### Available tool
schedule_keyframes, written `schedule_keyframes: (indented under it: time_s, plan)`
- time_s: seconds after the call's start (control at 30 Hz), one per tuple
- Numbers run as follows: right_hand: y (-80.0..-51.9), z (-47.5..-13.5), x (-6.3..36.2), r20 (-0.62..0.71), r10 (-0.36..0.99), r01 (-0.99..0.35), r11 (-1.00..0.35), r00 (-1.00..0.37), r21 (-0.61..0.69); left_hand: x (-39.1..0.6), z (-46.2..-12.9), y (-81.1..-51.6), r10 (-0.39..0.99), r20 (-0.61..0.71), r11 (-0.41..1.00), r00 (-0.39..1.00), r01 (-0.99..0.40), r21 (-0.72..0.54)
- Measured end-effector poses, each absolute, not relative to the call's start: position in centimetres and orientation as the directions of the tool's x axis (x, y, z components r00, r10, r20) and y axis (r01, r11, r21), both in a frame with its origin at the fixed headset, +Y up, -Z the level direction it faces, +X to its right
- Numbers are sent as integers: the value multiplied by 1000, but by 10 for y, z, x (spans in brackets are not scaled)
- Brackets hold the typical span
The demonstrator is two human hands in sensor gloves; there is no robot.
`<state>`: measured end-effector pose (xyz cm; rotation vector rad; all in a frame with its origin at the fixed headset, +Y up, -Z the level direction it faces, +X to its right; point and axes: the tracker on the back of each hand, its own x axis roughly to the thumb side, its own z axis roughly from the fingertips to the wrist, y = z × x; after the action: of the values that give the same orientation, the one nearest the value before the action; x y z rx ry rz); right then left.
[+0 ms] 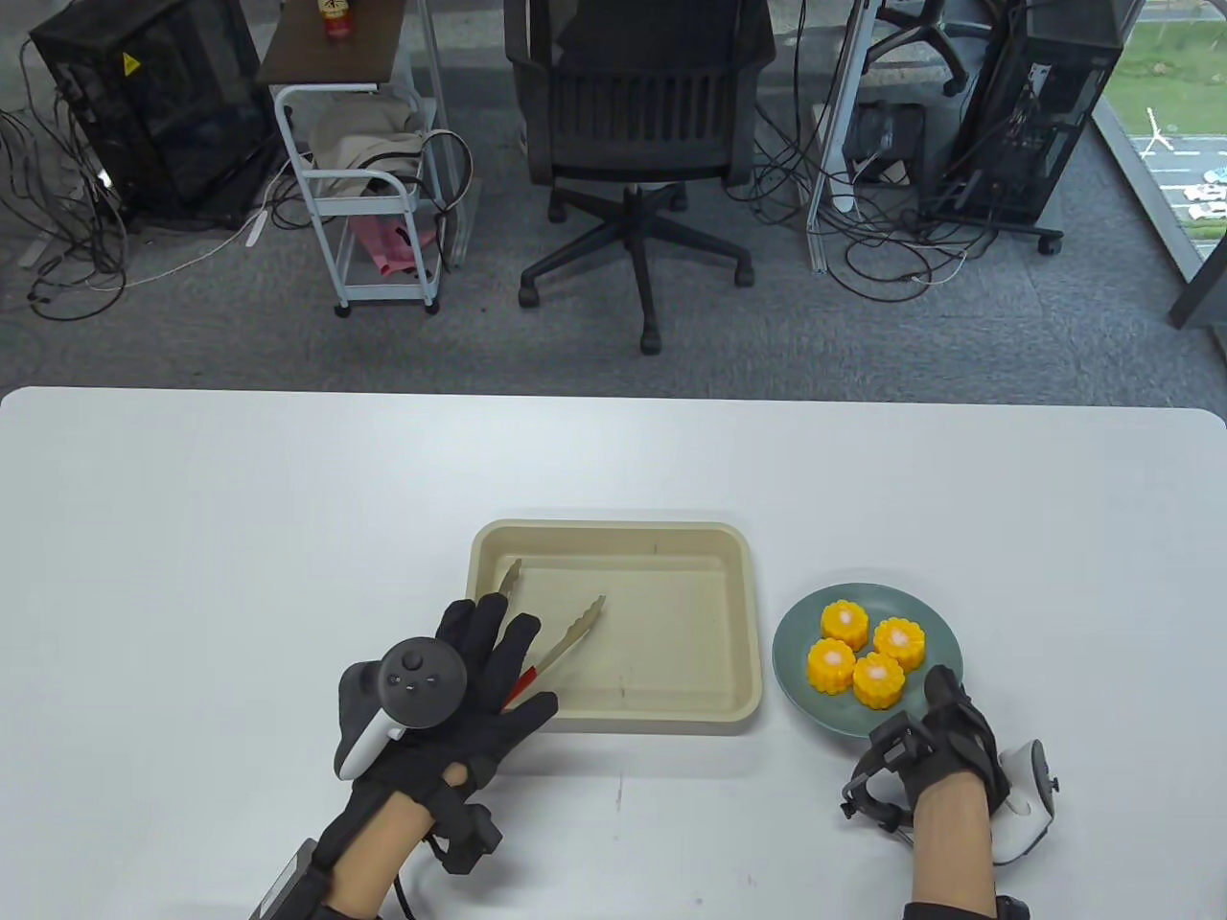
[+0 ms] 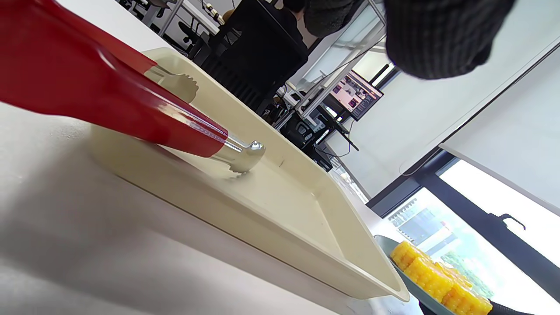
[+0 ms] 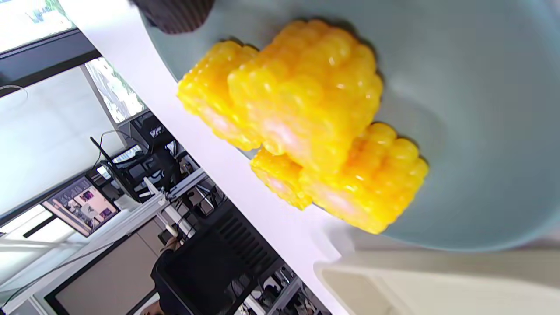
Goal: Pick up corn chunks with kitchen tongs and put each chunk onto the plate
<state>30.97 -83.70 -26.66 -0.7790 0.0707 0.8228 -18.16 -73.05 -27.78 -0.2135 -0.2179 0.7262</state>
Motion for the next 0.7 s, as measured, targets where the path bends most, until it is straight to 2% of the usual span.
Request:
schedule_keyframes:
  time_s: [0.33,0.53,0.7]
  plan:
    - [-844,-263,322,-352,598,-654,416,720,-631,-182,-278,-731,680,113,723,725,-635,-272]
    - [-833,-261,330,-389,724,-735,238,570,-635,-184,-279,-732,676,89,724,732,-636,-267]
    - [-816,-260,332,-344,826,-741,126,447,-660,-184,-279,-732,672,84,726,736,-632,-271]
